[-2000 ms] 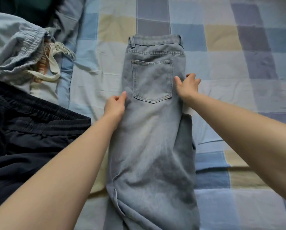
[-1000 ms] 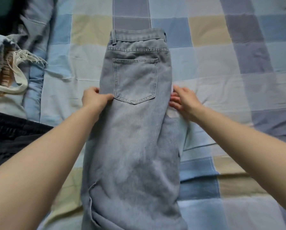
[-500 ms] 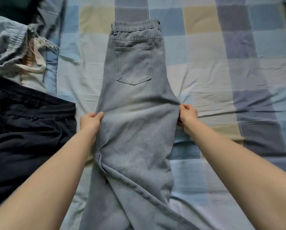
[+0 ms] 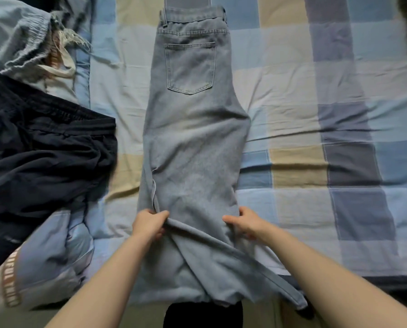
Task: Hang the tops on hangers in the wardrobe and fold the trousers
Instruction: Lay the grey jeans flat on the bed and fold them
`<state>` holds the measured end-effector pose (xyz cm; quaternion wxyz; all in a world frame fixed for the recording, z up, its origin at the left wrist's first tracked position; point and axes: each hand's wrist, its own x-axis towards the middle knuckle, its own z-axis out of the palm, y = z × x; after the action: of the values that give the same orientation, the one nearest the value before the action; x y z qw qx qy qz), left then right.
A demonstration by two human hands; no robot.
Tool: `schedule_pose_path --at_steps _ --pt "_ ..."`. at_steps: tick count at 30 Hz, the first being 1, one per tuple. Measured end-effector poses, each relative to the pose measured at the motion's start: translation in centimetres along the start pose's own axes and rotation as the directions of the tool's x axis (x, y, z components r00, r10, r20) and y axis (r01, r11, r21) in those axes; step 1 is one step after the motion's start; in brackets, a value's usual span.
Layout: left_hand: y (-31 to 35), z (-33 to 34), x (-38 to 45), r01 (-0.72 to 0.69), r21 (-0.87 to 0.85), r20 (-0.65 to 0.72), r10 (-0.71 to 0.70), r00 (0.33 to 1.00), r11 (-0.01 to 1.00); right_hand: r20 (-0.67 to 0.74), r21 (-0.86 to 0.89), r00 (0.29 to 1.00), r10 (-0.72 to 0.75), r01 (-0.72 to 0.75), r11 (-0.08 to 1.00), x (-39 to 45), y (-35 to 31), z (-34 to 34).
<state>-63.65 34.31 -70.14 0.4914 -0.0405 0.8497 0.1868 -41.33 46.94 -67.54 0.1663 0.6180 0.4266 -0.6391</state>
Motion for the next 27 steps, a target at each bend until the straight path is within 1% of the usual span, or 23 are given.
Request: schedule_pose_path --at_steps 2,5,8,10,12,13,14,16,17,18,19,21,23,24,25,27 --pt "-1.8 0.9 -1.4 0.057 -0.038 0.092 -0.053 0.994 0.998 0.039 -0.052 0.999 0.023 -0.021 0.998 -1.0 2.8 0.7" --pt "-3.0 1.8 -3.0 0.081 -0.078 0.133 -0.071 0.989 0.994 0.068 -0.09 0.998 0.001 0.005 0.996 -2.4 6.2 1.6" --pt "-3.4 2.4 -4.2 0.124 -0.221 0.189 -0.082 0.979 0.967 0.04 -0.097 0.999 -0.007 0.011 0.995 -4.0 8.5 2.4" --pt "-3.4 2.3 -4.8 0.154 -0.338 0.247 -0.07 0.966 0.929 0.08 -0.031 0.997 0.0 0.003 1.0 -4.8 9.4 2.8" --pt "-3.5 1.4 -5.2 0.177 -0.428 0.325 -0.032 0.945 0.886 0.154 0.111 0.988 0.03 -0.048 0.993 -5.8 10.2 3.5" --pt "-3.7 0.6 -5.3 0.192 -0.458 0.359 -0.017 0.933 0.868 0.171 0.169 0.985 0.036 -0.066 0.983 -6.5 10.4 4.1" --pt "-3.9 -0.3 -5.1 0.204 -0.484 0.381 -0.005 0.925 0.851 0.147 0.191 0.989 0.013 -0.041 0.981 -6.9 10.4 4.3" --pt "-4.3 -2.3 -4.5 0.196 -0.494 0.388 0.013 0.922 0.847 0.016 0.098 0.994 -0.104 0.102 0.99 -7.6 10.3 4.6" --pt "-4.5 -3.2 -4.3 0.178 -0.486 0.379 0.023 0.925 0.856 -0.04 0.051 0.985 -0.165 0.167 0.985 -7.9 10.2 4.9" --pt "-4.5 -3.9 -3.8 0.158 -0.483 0.358 0.03 0.933 0.861 -0.072 0.023 0.977 -0.201 0.203 0.979 -7.8 9.9 5.0" --pt "-5.0 -4.5 -3.5 0.139 -0.485 0.325 0.03 0.945 0.864 -0.092 0.03 0.974 -0.207 0.211 0.977 -8.0 10.0 5.6" --pt "-5.6 -5.2 -2.9 0.097 -0.503 0.243 0.033 0.969 0.859 -0.09 -0.002 0.976 -0.199 0.2 0.98 -7.9 10.2 6.5" --pt "-6.4 -5.1 -2.7 0.048 -0.486 0.193 0.053 0.98 0.872 -0.026 -0.189 0.976 -0.214 0.206 0.96 -7.6 10.4 7.2" --pt "-6.8 -4.8 -2.9 0.024 -0.447 0.195 0.071 0.978 0.894 -0.025 -0.282 0.974 -0.225 0.209 0.936 -7.5 10.3 7.5" --pt "-7.5 -4.2 -3.1 0.002 -0.384 0.212 0.086 0.973 0.923 -0.052 -0.34 0.969 -0.241 0.21 0.917 -7.3 10.5 8.0" --pt "-8.8 -2.6 -3.9 -0.025 -0.201 0.306 0.087 0.948 0.979 -0.14 -0.385 0.949 -0.281 0.209 0.899 -7.0 11.0 9.3"
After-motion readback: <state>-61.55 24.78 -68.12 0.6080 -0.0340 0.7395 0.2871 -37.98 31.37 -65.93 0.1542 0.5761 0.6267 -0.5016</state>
